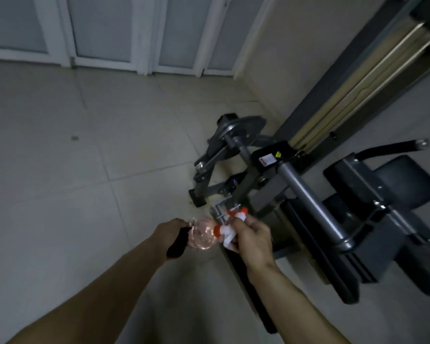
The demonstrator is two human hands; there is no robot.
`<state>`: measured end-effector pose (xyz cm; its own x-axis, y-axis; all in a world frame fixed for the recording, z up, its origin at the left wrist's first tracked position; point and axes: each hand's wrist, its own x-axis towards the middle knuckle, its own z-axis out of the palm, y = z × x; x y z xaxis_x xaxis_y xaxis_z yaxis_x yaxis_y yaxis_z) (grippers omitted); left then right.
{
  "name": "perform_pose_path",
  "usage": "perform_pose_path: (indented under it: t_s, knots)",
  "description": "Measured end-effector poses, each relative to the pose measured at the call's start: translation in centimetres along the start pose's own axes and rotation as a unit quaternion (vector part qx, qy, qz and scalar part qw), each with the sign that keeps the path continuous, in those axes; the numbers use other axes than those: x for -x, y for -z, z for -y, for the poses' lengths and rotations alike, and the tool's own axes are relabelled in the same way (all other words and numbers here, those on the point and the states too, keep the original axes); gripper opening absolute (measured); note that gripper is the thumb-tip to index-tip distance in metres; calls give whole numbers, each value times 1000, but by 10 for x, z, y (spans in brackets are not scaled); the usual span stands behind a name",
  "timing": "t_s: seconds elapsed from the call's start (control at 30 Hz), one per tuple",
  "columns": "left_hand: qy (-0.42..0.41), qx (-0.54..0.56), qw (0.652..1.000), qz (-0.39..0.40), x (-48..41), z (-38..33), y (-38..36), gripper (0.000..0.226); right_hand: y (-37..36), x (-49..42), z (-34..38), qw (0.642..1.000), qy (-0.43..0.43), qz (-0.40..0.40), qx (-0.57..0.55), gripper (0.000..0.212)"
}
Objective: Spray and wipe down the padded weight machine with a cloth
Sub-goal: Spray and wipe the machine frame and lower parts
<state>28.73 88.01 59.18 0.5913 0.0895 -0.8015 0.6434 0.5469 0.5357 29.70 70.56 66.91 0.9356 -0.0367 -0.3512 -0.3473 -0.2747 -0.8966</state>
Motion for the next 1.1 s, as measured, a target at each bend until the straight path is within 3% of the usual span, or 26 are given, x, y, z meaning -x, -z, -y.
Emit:
perform_pose_path:
  t_s: [0.13, 0.17, 0.27, 0.33, 0.5, 0.73, 1.03, 1.1]
  knots:
    - [-21, -48, 998, 27, 18, -47, -2, 21, -9, 24, 62, 997, 68, 32, -11, 18]
    - [-24, -66, 997, 29, 22, -62, -3, 21, -9, 26, 71, 994, 102, 37, 9, 25]
    - [-50, -97, 993, 46, 43, -104, -15, 20, -10, 28, 90, 981, 162, 30, 98, 89]
    - [-54, -124, 988, 77, 53, -126, -29, 21, -10, 18, 95, 979, 186, 1, 83, 107]
    - [-62, -256, 954, 141, 54, -157, -62, 19, -11, -18, 111, 966, 191, -157, -80, 62]
    - [-174, -225, 953, 100, -10, -235, -116, 17, -36, -141, 75, 958, 149, -238, -53, 19]
    - [-143, -273, 949, 67, -119, -295, -171, 15, -89, -312, 43, 969, -80, -235, -14, 28]
    - [-131, -284, 947, 69, -133, -308, -174, 16, -97, -325, 45, 964, -95, -246, -19, 29]
